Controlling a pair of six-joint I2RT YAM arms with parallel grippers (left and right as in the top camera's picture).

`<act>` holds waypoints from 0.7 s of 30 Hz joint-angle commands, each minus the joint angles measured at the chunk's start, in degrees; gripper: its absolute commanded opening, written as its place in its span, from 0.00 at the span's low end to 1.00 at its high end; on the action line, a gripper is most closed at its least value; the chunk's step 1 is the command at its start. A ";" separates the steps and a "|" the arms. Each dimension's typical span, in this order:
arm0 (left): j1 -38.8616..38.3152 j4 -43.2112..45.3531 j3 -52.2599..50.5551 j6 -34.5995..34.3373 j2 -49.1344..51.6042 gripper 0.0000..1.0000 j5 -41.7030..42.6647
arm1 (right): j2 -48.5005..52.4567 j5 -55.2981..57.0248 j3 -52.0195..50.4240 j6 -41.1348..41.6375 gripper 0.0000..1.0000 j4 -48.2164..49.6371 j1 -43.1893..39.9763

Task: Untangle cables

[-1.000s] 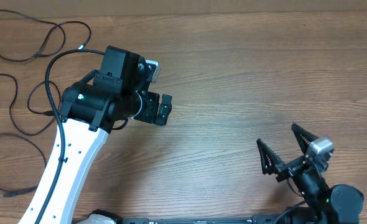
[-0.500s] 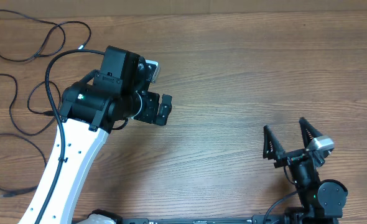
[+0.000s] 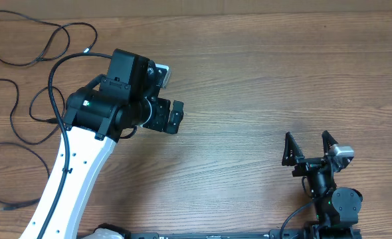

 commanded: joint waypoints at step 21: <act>-0.09 0.09 0.52 1.07 -0.37 0.99 -0.33 | -0.48 2.97 -0.57 -15.28 1.00 -0.26 0.59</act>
